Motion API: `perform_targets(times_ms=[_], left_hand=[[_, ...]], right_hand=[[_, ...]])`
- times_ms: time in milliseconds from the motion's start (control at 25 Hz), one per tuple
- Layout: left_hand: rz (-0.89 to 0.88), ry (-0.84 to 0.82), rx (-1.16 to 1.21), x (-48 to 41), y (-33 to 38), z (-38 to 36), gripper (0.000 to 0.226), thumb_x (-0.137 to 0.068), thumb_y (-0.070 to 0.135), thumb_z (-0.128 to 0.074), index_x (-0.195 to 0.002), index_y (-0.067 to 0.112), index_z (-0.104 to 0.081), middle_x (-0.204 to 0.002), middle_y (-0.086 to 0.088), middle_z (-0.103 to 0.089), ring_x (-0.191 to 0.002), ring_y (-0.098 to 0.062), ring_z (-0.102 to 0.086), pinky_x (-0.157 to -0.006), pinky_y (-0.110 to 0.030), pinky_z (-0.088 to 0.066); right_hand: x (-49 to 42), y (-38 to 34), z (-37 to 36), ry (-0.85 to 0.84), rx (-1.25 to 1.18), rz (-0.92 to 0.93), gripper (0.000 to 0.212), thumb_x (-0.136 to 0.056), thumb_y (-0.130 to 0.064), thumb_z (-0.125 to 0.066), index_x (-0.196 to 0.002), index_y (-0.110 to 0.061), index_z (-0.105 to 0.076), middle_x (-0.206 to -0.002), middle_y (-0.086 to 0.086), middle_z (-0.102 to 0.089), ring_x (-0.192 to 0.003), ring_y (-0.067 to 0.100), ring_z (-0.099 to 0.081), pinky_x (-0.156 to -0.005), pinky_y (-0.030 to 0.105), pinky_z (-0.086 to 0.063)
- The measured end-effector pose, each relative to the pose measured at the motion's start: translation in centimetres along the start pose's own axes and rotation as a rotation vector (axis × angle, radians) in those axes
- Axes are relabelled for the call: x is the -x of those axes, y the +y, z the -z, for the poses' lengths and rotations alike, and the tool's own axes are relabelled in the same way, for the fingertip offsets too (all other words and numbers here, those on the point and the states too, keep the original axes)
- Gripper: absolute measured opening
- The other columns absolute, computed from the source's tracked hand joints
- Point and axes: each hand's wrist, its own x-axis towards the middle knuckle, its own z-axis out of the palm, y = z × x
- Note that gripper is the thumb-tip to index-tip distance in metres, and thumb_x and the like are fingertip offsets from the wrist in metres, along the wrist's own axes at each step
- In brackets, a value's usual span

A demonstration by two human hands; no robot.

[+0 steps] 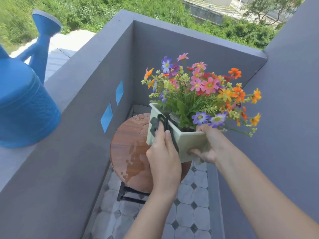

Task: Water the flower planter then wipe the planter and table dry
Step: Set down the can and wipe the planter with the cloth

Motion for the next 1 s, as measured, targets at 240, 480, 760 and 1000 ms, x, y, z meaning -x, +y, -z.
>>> perform_targets(times_ms=[240, 480, 760, 1000], left_hand=[[0.279, -0.092, 0.002, -8.4, -2.9, -0.2, 0.043, -0.1, 0.028, -0.029, -0.128, 0.003, -0.05, -0.135, -0.019, -0.052, -0.121, -0.035, -0.047, -0.1, -0.039, -0.034], [0.54, -0.447, 0.15, -11.8, -1.0, 1.7, 0.069, -0.057, 0.069, -0.058, -0.107, 0.023, -0.066, -0.119, -0.008, -0.063, -0.108, -0.029, -0.059, -0.099, -0.047, -0.045], [0.396, -0.268, -0.059, -11.8, -0.4, 2.8, 0.036, -0.072, 0.034, -0.059, -0.037, 0.026, -0.052, -0.066, -0.01, -0.05, -0.07, -0.026, -0.041, -0.061, -0.031, -0.032], [0.251, -0.113, -0.161, -11.1, 0.5, 3.5, 0.032, -0.08, 0.03, -0.059, -0.06, 0.006, -0.054, -0.057, -0.001, -0.038, -0.056, -0.019, -0.032, -0.052, -0.031, -0.027]], right_hand=[[0.8, 0.1, 0.9, -0.094, -0.031, -0.01, 0.024, -0.093, -0.014, -0.046, -0.07, -0.021, -0.047, -0.076, -0.002, -0.045, -0.072, 0.014, -0.044, -0.059, 0.04, -0.053], [0.8, -0.8, 2.3, -0.16, 0.193, -0.06, 0.04, -0.075, -0.005, -0.036, -0.037, -0.014, -0.037, -0.065, 0.001, -0.026, -0.066, 0.017, -0.031, -0.04, 0.025, -0.051], [0.3, -1.7, 1.5, -0.213, 0.289, 0.049, 0.042, -0.075, -0.004, -0.035, -0.035, -0.017, -0.037, -0.06, 0.002, -0.03, -0.06, 0.019, -0.034, -0.039, 0.021, -0.049], [-0.1, -0.1, 0.8, -0.284, -0.086, 0.146, 0.037, -0.081, -0.029, -0.061, -0.116, -0.019, -0.055, -0.098, 0.009, -0.051, -0.066, 0.017, -0.057, -0.047, 0.021, -0.052]])
